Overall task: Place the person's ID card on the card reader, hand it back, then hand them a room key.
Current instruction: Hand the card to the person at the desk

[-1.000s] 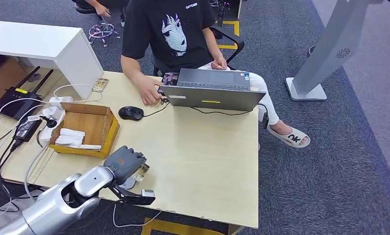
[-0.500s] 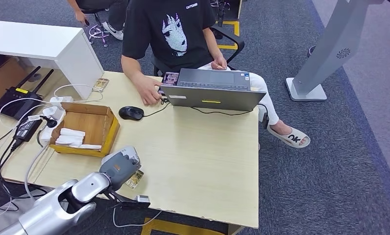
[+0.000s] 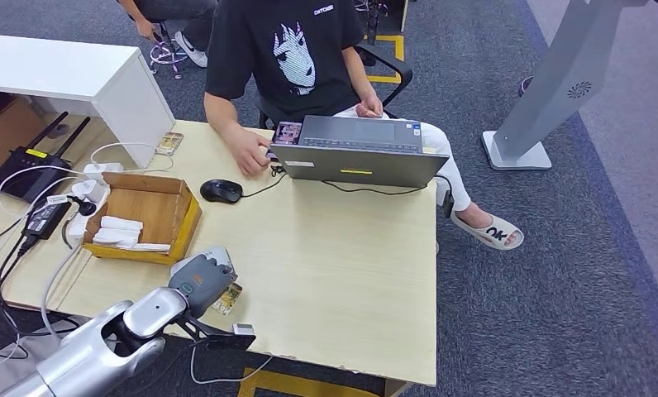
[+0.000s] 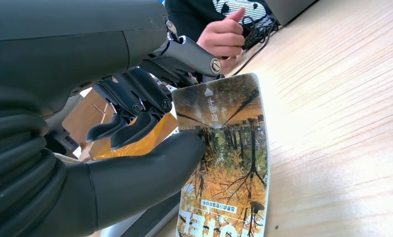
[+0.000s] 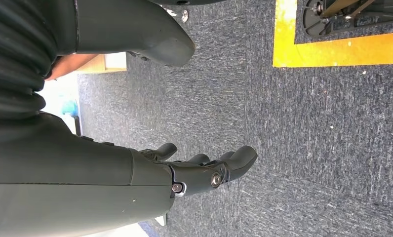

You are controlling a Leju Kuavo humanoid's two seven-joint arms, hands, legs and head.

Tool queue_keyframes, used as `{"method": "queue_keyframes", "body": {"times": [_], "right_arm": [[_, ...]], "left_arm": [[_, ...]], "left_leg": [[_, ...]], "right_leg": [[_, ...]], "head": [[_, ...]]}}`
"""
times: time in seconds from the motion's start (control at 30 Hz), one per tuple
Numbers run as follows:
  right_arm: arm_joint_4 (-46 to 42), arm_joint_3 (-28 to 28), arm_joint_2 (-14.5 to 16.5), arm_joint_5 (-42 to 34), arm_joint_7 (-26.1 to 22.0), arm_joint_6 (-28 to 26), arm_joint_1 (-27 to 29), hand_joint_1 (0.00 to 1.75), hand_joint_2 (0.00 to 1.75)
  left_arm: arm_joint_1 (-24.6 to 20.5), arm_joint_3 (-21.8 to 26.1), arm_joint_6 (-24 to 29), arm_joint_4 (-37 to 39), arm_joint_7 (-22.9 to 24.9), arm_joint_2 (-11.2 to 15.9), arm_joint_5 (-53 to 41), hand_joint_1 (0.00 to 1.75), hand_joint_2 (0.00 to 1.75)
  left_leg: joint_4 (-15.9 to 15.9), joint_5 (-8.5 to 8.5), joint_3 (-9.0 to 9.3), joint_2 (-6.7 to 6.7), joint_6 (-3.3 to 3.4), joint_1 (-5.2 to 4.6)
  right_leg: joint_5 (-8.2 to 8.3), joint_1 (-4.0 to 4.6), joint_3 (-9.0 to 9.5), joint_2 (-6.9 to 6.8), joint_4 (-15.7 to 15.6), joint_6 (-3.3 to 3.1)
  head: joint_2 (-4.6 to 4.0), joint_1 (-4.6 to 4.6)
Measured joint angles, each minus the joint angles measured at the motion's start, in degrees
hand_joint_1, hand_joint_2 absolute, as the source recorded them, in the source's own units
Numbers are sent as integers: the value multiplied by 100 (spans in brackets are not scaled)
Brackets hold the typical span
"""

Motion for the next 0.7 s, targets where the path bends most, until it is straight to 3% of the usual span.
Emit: {"method": "queue_keyframes", "body": {"times": [0.23, 0.53, 0.7], "right_arm": [[-1, -31, 0, 81, -28, -22, 0, 0, 175], [-26, -47, -11, 296, -111, -7, -5, 0, 175], [-33, -47, -24, 472, -111, 3, -7, 0, 175]], "left_arm": [[-171, 346, 240, 44, 248, -256, 345, 175, 175], [-1273, 1398, 216, -52, 523, -1016, 677, 175, 175], [-1613, 1932, 483, -211, 669, -1346, 593, 175, 175]], "left_leg": [[2, 5, -1, -2, 4, 0], [4, 13, -4, -5, 7, -2], [4, 12, -4, -3, 7, -1]], "right_leg": [[1, 0, -3, -6, 0, 1], [11, 0, -1, -9, 0, 2], [11, 0, -3, -7, 0, 1]], "head": [[0, 1], [0, 1], [0, 0]]}}
